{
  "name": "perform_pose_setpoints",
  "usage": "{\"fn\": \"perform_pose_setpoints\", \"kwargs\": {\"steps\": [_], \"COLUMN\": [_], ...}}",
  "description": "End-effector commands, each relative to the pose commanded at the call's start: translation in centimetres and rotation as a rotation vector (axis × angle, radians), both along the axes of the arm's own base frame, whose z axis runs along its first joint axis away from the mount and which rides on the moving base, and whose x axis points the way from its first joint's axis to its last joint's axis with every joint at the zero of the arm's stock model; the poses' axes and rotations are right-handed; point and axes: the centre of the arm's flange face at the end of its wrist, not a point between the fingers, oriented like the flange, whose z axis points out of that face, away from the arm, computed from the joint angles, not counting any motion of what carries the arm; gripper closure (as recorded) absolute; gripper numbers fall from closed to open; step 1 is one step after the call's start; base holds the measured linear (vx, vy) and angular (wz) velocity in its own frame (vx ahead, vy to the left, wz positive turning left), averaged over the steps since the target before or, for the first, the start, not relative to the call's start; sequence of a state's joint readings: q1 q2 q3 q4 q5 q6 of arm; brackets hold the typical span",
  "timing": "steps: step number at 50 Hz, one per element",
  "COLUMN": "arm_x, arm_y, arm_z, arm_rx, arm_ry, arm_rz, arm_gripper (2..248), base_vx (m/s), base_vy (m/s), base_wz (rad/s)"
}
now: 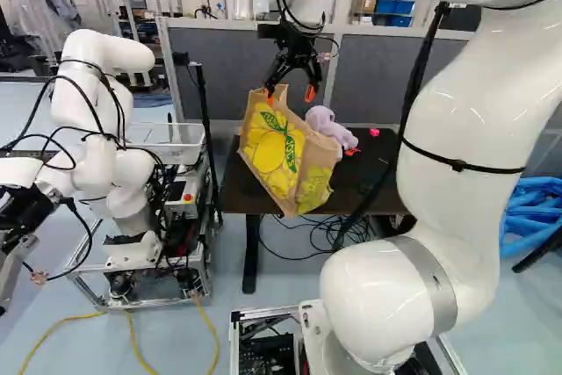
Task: Pick up the bag on the ground and place it on the table
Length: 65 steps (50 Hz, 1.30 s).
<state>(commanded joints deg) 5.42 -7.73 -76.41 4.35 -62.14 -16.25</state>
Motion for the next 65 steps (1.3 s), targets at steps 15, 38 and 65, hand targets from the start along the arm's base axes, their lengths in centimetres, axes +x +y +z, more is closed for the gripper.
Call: {"fn": "perform_pose_setpoints", "kwargs": {"steps": [15,38,65], "arm_x": [-0.23,-0.23,-0.23], "arm_y": [-0.02,-0.02,-0.02], "arm_z": [0.45,0.45,0.45], "arm_rx": [0.001,0.001,0.001], "arm_ry": [-0.006,-0.006,-0.006], "arm_rz": [0.0,0.0,0.0], "arm_gripper": [3,3,3], "base_vx": [0.0,-0.01,-0.083], "base_vy": [0.0,0.0,-0.001], "base_wz": [0.0,0.0,0.005]}}
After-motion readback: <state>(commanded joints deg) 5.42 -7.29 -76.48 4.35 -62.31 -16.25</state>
